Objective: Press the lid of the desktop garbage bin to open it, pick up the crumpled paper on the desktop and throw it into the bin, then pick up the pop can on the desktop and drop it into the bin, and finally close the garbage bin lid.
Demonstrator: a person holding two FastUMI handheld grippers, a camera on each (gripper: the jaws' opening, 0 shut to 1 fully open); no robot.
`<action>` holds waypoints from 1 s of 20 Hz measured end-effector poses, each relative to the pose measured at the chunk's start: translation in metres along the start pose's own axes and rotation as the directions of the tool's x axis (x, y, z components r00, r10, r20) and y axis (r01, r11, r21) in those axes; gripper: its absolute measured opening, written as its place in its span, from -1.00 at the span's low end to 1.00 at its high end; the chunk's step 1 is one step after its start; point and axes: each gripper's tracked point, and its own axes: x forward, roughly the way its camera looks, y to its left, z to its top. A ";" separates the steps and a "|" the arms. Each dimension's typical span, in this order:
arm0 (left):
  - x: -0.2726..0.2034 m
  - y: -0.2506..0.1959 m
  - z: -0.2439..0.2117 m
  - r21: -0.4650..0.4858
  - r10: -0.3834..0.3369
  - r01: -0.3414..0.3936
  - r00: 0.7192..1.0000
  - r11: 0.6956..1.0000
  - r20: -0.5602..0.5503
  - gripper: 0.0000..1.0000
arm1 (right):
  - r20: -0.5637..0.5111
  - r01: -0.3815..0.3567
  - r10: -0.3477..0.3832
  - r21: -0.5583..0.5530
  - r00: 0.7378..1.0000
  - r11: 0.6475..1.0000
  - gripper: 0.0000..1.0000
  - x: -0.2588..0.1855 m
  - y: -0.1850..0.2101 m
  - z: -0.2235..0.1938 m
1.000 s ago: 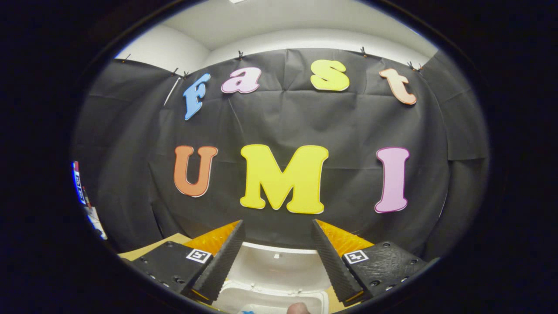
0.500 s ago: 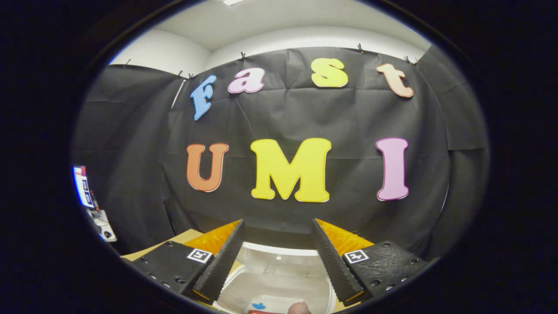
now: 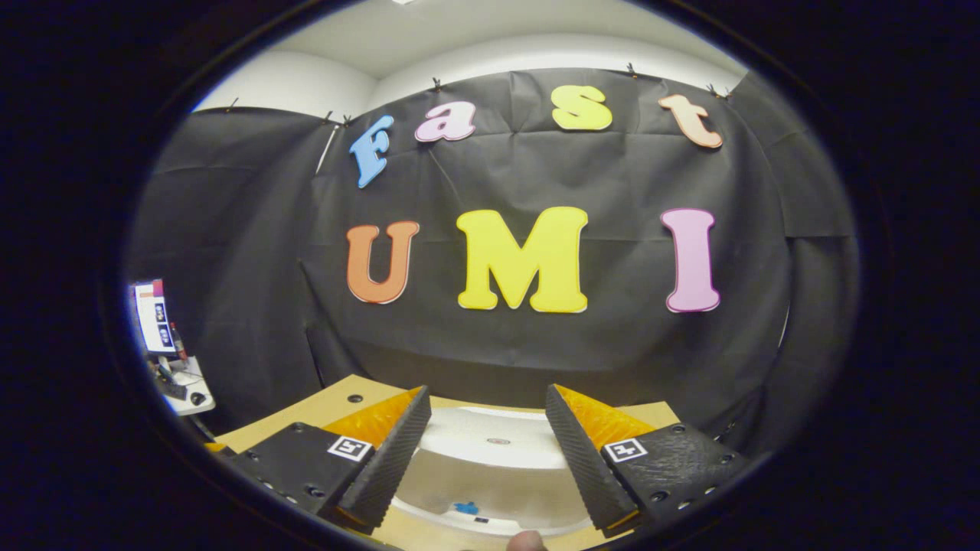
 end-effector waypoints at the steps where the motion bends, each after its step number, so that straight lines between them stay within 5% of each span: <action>1: 0.000 0.001 0.001 -0.005 0.004 -0.004 1.000 1.000 0.001 0.99 | -0.003 0.004 -0.004 -0.008 1.000 1.000 0.90 -0.003 0.000 -0.006; 12: 0.002 -0.002 -0.001 0.008 -0.003 0.003 1.000 1.000 0.000 0.99 | -0.056 0.004 0.000 0.065 0.998 0.998 0.90 -0.009 -0.004 -0.073; 20: 0.004 0.003 -0.003 0.003 0.008 -0.008 1.000 1.000 -0.007 0.99 | -0.055 0.011 -0.010 0.014 0.998 1.000 0.91 -0.009 -0.004 -0.094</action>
